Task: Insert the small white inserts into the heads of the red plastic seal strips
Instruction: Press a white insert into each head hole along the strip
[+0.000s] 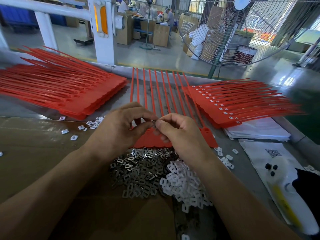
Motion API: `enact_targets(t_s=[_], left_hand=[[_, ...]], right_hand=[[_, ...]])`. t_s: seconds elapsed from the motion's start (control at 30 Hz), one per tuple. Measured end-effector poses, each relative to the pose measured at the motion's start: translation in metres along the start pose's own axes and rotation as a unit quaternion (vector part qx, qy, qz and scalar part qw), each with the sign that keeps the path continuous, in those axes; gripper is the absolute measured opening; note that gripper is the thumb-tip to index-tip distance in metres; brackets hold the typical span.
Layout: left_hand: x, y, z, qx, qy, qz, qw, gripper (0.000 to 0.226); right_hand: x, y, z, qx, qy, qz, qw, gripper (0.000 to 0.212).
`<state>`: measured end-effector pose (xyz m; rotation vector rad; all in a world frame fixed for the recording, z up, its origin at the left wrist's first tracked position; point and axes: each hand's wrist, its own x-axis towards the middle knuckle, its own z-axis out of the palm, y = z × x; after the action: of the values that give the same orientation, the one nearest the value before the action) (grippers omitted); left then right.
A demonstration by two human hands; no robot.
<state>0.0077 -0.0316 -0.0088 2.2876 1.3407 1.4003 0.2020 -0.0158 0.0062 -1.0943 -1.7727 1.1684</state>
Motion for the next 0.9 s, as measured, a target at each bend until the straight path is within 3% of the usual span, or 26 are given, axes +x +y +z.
enact_targets(t_s=[0.17, 0.33, 0.53, 0.9], left_hand=[[0.000, 0.002, -0.001, 0.027, 0.018, -0.011, 0.999, 0.014], [0.000, 0.003, -0.002, 0.044, 0.068, -0.080, 0.994, 0.009], [0.001, -0.002, 0.004, 0.113, 0.020, -0.131, 0.985, 0.007], [0.004, -0.006, 0.004, 0.173, 0.010, -0.171, 0.970, 0.006]], right_hand=[[0.001, 0.002, 0.000, -0.010, 0.016, 0.003, 1.000, 0.014], [0.003, 0.004, -0.002, -0.007, 0.096, 0.002, 0.995, 0.015], [0.003, 0.003, -0.006, 0.012, 0.160, 0.001, 0.987, 0.010], [0.004, 0.003, -0.005, 0.028, 0.163, 0.005, 0.986, 0.003]])
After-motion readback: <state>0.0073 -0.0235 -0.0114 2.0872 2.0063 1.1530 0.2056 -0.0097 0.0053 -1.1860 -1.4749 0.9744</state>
